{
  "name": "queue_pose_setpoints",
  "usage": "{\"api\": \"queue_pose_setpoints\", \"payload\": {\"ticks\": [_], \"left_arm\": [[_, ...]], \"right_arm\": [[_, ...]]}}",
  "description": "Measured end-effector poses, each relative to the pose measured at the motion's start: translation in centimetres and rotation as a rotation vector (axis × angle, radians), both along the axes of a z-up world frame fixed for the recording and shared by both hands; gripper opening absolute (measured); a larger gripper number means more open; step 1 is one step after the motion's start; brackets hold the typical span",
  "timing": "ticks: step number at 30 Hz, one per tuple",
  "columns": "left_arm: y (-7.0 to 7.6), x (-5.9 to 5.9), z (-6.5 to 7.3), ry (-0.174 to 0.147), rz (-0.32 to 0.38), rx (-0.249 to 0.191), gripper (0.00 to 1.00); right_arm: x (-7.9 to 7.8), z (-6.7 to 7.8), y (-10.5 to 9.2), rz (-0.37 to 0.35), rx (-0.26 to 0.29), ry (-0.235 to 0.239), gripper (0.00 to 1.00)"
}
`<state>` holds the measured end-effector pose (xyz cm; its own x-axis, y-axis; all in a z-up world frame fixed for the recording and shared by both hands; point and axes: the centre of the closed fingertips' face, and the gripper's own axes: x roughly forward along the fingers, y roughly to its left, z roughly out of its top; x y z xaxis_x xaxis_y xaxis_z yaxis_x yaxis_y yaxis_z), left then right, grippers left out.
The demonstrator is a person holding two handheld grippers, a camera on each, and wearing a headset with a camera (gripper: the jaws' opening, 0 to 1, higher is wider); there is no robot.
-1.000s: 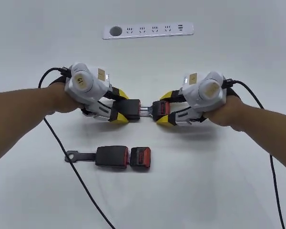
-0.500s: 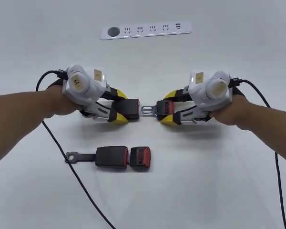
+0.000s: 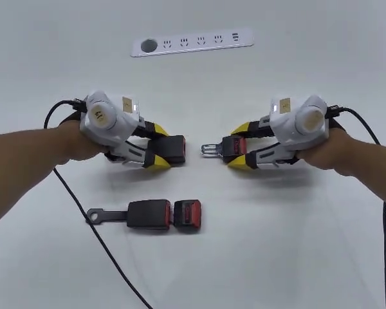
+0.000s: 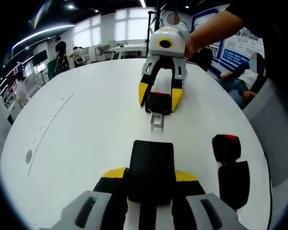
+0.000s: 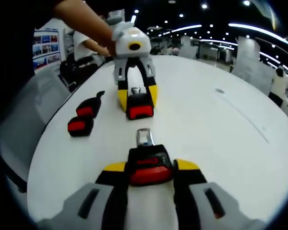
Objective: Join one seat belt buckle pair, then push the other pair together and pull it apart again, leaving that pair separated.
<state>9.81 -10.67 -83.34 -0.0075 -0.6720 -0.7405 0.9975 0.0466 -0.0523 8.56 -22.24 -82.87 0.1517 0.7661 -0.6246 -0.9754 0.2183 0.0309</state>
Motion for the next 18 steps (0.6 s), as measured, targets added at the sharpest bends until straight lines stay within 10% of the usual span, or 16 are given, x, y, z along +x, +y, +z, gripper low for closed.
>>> {"api": "queue_pose_setpoints", "payload": {"ticks": [18], "left_arm": [[0.0, -0.1, 0.0, 0.004, 0.001, 0.009, 0.36]], "right_arm": [[0.2, -0.5, -3.8, -0.021, -0.014, 0.005, 0.36]]}}
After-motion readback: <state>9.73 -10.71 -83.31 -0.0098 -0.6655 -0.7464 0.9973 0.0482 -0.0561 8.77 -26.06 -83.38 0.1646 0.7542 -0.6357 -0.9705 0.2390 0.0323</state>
